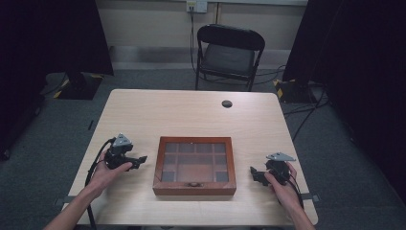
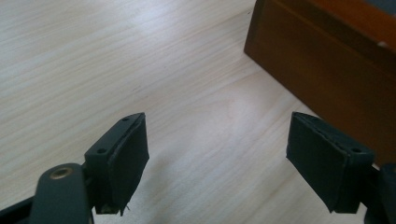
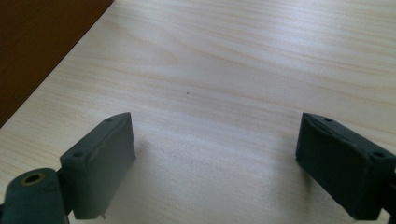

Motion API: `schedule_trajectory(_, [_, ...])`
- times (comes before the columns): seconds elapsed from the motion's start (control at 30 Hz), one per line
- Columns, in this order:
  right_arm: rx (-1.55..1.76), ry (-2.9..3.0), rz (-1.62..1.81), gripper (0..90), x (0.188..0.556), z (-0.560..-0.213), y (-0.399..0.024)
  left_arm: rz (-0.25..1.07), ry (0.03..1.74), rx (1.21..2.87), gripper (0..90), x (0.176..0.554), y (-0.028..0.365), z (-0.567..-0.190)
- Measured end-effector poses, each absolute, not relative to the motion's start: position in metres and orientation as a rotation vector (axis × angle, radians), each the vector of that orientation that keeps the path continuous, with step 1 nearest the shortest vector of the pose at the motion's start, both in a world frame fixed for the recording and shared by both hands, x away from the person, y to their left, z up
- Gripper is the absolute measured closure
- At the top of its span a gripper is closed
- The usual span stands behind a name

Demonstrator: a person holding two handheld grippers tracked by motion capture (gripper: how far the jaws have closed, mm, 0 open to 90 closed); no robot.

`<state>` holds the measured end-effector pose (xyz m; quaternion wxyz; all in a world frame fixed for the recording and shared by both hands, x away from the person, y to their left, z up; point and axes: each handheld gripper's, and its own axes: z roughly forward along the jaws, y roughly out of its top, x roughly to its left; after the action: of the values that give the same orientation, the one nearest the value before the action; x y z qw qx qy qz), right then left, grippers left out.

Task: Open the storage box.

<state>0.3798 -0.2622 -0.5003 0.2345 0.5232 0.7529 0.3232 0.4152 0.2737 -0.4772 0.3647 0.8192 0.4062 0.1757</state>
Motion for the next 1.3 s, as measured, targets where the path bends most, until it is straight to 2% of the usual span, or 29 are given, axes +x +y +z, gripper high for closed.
schedule_trajectory(0.63, [1.436, 2.067, 0.887, 10.9, 0.38, -0.5, -0.262, 0.403, 0.922, 2.047, 25.3, 0.399, 0.253, -0.449])
schedule_trajectory(1.3, [1.435, 2.067, 0.888, 10.9, 0.38, -0.5, -0.262, 0.324, 0.828, 2.012, 31.6, 0.385, 0.232, -0.436])
